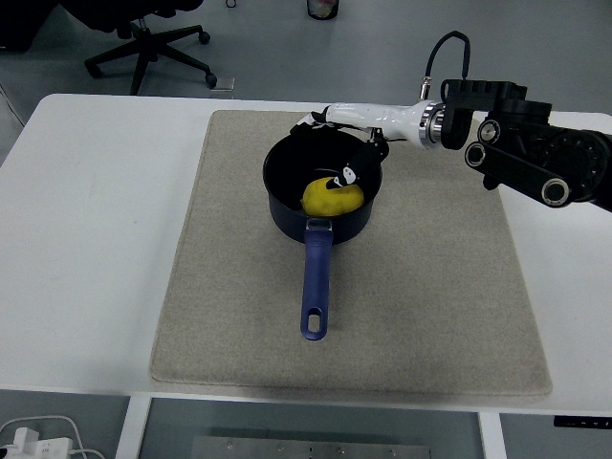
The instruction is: Put the potato in the blue pot
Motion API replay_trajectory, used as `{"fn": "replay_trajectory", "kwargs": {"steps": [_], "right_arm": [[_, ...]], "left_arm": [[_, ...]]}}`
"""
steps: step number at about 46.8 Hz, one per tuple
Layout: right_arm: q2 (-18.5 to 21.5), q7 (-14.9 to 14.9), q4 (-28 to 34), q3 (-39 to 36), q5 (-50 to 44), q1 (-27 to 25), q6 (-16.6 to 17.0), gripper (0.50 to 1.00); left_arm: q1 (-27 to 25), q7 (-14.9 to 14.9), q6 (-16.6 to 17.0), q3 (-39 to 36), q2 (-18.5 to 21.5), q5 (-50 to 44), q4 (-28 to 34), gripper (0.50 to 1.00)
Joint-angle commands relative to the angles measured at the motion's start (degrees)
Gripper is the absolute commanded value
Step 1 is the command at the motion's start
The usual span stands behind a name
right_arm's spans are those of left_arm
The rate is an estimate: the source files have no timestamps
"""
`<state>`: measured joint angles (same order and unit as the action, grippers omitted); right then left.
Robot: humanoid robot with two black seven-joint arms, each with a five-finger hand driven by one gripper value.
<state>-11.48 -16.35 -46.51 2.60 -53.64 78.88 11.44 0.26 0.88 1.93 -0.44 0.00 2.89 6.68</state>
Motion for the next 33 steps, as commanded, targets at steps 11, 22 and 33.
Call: {"fn": "replay_trajectory", "kwargs": {"steps": [11,22,33], "right_arm": [[-1.88,0.09,0.02,-5.33,10.75,-1.88,-0.71,0.893],[-1.88,0.26,1.34,-10.60,15.75,-5.04,-2.56,0.893],[-1.88,0.44,3.97,-14.55,25.24,-8.65,-2.56,0.893]], "left_arm": [[0.00,0.00,0.00,0.00,0.00,0.01,0.00,0.996],[0.00,0.00,0.00,0.00,0.00,0.01,0.00,0.996],[0.00,0.00,0.00,0.00,0.00,0.01,0.00,0.996]]}}
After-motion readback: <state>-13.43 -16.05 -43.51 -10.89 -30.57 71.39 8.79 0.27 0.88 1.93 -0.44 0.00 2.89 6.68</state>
